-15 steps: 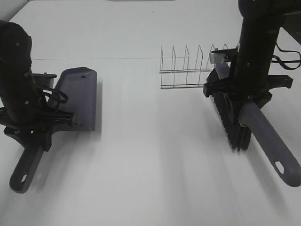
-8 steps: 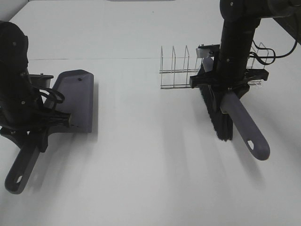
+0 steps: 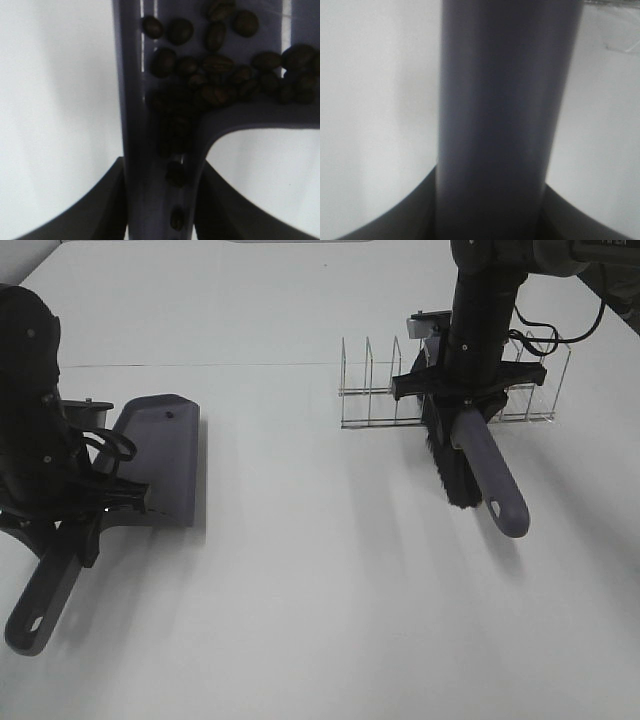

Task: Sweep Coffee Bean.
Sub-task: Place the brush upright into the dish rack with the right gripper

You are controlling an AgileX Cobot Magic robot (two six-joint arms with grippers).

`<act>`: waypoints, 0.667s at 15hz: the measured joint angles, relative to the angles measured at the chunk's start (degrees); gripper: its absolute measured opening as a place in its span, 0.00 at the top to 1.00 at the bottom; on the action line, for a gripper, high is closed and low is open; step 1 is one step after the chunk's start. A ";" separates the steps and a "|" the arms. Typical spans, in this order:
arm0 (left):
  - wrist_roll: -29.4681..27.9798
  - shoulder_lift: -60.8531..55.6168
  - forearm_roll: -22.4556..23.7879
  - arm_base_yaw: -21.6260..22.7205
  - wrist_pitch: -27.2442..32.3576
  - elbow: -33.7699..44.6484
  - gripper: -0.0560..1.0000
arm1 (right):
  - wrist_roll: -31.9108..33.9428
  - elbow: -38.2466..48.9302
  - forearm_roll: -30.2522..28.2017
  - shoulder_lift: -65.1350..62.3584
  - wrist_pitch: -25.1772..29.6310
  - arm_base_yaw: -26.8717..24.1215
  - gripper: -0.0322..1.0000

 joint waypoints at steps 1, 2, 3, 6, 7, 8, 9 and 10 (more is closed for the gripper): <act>0.00 0.00 -0.34 0.00 0.06 0.00 0.63 | -0.11 -1.55 0.23 1.03 -0.11 -0.52 0.63; 0.00 0.00 -0.34 0.00 0.06 0.00 0.63 | -0.40 -3.04 1.26 1.89 -0.17 -1.03 0.63; 0.00 0.00 -0.34 0.00 0.06 0.00 0.63 | -1.09 -4.18 2.29 2.64 -0.17 -1.78 0.63; 0.00 0.00 -0.34 0.00 0.06 0.00 0.63 | -1.55 -6.70 4.01 3.67 -0.63 -3.09 0.63; 0.00 0.00 -0.34 0.00 0.11 0.00 0.63 | -1.78 -7.68 4.47 3.67 -0.63 -3.15 0.63; 0.00 0.00 -0.40 0.00 0.11 0.00 0.63 | -2.52 -8.65 4.47 3.78 -0.80 -3.27 0.63; 0.00 0.00 -0.52 0.00 0.11 0.00 0.63 | -2.81 -9.17 4.47 3.78 -1.03 -3.27 0.63; 0.00 0.00 -0.52 0.00 0.17 0.00 0.63 | -3.15 -9.34 4.47 3.90 -1.09 -3.32 0.63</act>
